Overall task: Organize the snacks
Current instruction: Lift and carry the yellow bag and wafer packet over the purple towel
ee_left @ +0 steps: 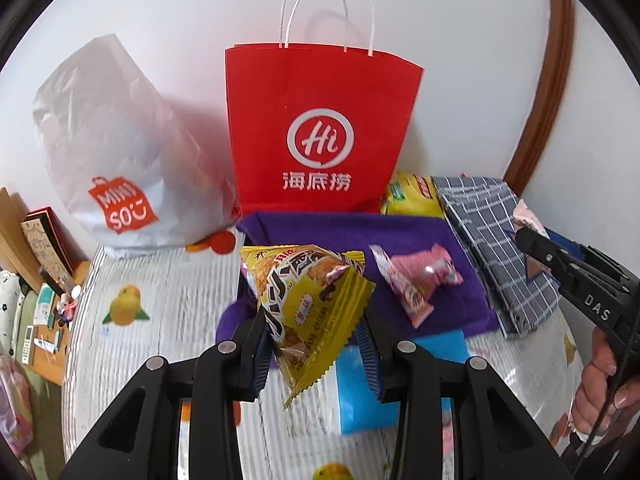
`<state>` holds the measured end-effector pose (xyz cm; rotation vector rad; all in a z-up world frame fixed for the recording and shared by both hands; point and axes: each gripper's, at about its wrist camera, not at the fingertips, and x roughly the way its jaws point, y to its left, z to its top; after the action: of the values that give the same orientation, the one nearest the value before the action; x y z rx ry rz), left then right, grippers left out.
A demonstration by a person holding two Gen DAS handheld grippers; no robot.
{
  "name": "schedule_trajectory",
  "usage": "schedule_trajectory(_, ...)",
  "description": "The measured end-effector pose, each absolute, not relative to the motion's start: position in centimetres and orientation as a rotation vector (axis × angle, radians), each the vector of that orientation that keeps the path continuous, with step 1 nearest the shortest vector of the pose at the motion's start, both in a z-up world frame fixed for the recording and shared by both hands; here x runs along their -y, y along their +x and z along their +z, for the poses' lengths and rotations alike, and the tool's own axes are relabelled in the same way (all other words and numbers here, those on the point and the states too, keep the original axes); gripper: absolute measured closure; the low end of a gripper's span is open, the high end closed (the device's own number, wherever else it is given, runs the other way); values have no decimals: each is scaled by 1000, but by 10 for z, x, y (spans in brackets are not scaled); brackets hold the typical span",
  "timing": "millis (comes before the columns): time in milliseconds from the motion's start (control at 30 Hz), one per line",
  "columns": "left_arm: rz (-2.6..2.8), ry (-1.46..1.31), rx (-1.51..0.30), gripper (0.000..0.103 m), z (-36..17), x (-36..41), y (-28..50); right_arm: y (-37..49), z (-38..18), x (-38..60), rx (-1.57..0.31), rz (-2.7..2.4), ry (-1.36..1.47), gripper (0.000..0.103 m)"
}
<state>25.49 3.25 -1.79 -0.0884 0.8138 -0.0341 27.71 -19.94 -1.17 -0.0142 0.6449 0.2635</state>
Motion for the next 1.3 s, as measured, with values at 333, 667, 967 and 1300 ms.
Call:
schedule_trajectory(333,-55,-174,-825,67,-12,-41,317,322,7,181,-618,294,-21,69)
schedule_trajectory(667,-73,-195,-895,67,-51,-45,353,365,-37,176,-721,316,-6,69)
schedule_trajectory(967,-84,-216,-918,67,-61,-53,357,378,-53,188,-766,297,-23,69)
schedule_trajectory(1300,-73,-229,-938,67,-67,-61,361,386,-63,193,-798,283,-18,69)
